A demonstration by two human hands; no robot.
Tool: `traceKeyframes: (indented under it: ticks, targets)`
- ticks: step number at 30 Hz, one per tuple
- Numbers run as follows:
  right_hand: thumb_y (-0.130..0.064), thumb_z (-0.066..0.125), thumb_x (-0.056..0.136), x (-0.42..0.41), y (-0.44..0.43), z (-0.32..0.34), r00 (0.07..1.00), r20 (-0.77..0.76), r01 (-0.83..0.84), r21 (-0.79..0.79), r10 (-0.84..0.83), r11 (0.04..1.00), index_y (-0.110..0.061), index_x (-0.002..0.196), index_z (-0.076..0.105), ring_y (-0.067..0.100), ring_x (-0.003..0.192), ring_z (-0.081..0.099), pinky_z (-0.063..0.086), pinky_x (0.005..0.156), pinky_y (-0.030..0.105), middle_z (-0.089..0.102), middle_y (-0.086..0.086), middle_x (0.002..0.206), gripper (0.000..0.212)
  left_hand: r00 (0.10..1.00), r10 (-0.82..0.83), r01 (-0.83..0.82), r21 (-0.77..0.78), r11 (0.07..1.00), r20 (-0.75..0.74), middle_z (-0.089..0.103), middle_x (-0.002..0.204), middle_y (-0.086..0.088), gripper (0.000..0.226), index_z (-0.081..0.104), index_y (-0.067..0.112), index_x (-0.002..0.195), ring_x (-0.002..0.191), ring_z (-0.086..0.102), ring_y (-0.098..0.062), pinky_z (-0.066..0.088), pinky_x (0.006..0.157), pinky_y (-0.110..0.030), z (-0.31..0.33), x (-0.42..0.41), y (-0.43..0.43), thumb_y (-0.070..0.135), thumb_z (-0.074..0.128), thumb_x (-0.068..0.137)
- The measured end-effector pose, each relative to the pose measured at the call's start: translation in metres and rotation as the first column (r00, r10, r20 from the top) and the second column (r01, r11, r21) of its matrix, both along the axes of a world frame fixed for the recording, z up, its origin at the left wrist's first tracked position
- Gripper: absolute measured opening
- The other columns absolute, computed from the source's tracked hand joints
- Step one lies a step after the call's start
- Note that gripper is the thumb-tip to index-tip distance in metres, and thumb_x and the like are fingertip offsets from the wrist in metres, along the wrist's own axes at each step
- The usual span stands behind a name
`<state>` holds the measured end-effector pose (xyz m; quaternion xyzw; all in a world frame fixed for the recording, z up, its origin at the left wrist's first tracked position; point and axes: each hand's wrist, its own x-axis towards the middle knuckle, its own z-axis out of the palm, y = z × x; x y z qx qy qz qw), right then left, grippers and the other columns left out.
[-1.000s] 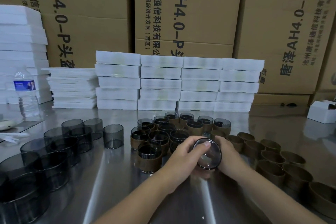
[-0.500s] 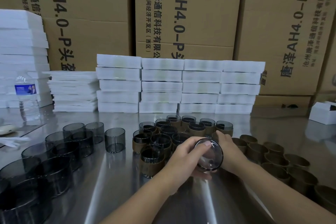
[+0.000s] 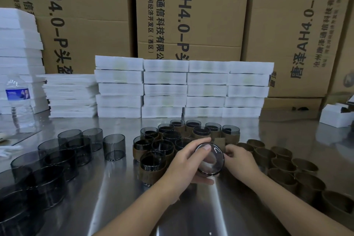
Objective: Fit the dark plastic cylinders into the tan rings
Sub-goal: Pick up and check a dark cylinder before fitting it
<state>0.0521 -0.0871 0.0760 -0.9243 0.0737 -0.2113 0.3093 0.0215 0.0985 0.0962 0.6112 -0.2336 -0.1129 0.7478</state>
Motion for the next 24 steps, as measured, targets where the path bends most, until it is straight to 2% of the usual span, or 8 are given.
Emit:
traceKeyframes:
  ticks: [3, 5, 7, 10, 13, 16, 20, 24]
  targets:
    - [-0.032, 0.063, 0.086, -0.006, 0.000, -0.002, 0.996, 0.069, 0.029, 0.342, -0.056, 0.939, -0.010, 0.058, 0.051, 0.028, 0.069, 0.062, 0.047, 0.067, 0.030, 0.057, 0.003, 0.056, 0.038, 0.999, -0.041, 0.041, -0.005, 0.999, -0.035, 0.070, 0.087, 0.007, 0.019, 0.072, 0.047, 0.103, 0.089, 0.072, -0.037, 0.060, 0.071, -0.039, 0.002, -0.003, 0.000, 0.046, 0.069, 0.084]
    - [-0.047, 0.063, 0.085, -0.010, 0.002, -0.001, 0.994, 0.101, -0.022, 0.522, -0.036, 0.853, -0.001, 0.072, 0.066, 0.028, 0.078, 0.069, 0.054, 0.082, 0.044, 0.069, 0.011, 0.072, 0.047, 0.998, -0.058, 0.058, 0.000, 0.998, -0.033, 0.067, 0.094, 0.001, 0.027, 0.072, 0.042, 0.104, 0.090, 0.072, -0.038, 0.059, 0.070, -0.038, 0.003, -0.004, 0.000, 0.050, 0.069, 0.079]
    - [-0.058, 0.065, 0.078, -0.016, 0.001, 0.003, 0.989, 0.145, -0.081, 0.628, -0.014, 0.774, 0.004, 0.082, 0.067, 0.023, 0.075, 0.068, 0.054, 0.086, 0.048, 0.069, 0.020, 0.079, 0.063, 0.997, -0.071, 0.071, 0.021, 0.997, -0.013, 0.068, 0.093, 0.001, 0.023, 0.073, 0.038, 0.102, 0.091, 0.072, -0.037, 0.059, 0.069, -0.038, 0.003, -0.007, -0.002, 0.048, 0.068, 0.082]
    - [-0.067, 0.064, 0.065, -0.022, -0.002, 0.010, 0.979, 0.201, -0.124, 0.660, -0.015, 0.741, 0.003, 0.078, 0.066, 0.022, 0.069, 0.057, 0.046, 0.069, 0.034, 0.061, 0.021, 0.071, 0.071, 0.993, -0.113, 0.114, 0.046, 0.992, -0.029, 0.069, 0.091, 0.001, 0.027, 0.073, 0.032, 0.102, 0.088, 0.072, -0.036, 0.059, 0.066, -0.037, 0.000, -0.012, -0.010, 0.043, 0.061, 0.080]
    - [-0.039, 0.066, 0.082, -0.025, -0.003, 0.015, 0.965, 0.264, -0.197, 0.689, 0.012, 0.697, -0.011, 0.071, 0.072, 0.021, 0.073, 0.064, 0.051, 0.060, 0.023, 0.070, 0.015, 0.077, 0.031, 0.991, -0.124, 0.128, 0.085, 0.988, -0.051, 0.068, 0.099, -0.012, 0.020, 0.071, 0.026, 0.107, 0.086, 0.072, -0.032, 0.059, 0.064, -0.036, -0.003, -0.017, -0.017, 0.037, 0.062, 0.093]
    - [-0.024, 0.064, 0.083, -0.030, 0.002, 0.019, 0.949, 0.308, -0.270, 0.673, 0.071, 0.689, -0.012, 0.069, 0.068, 0.020, 0.075, 0.062, 0.055, 0.064, 0.028, 0.066, 0.009, 0.073, 0.019, 0.990, -0.097, 0.106, 0.094, 0.990, -0.100, 0.068, 0.114, -0.017, 0.022, 0.069, 0.024, 0.109, 0.093, 0.071, -0.030, 0.059, 0.065, -0.036, -0.006, -0.016, -0.017, 0.034, 0.056, 0.094]
    - [-0.033, 0.059, 0.073, -0.041, 0.010, 0.027, 0.924, 0.357, -0.354, 0.663, 0.136, 0.660, -0.008, 0.070, 0.066, 0.019, 0.075, 0.059, 0.056, 0.071, 0.035, 0.064, 0.012, 0.075, 0.025, 0.982, -0.086, 0.081, -0.033, 0.996, -0.171, 0.072, 0.109, -0.015, 0.029, 0.068, 0.018, 0.107, 0.102, 0.068, -0.038, 0.059, 0.060, -0.034, -0.002, -0.012, -0.015, 0.036, 0.063, 0.085]
    - [-0.029, 0.060, 0.092, -0.049, 0.015, 0.033, 0.895, 0.436, -0.389, 0.649, 0.100, 0.653, -0.006, 0.073, 0.067, 0.020, 0.071, 0.058, 0.049, 0.071, 0.033, 0.061, 0.021, 0.072, 0.031, 0.983, -0.073, 0.043, -0.179, 0.983, -0.167, 0.073, 0.108, -0.015, 0.060, 0.064, 0.016, 0.113, 0.093, 0.072, -0.037, 0.060, 0.062, -0.034, 0.008, -0.007, -0.011, 0.050, 0.063, 0.064]
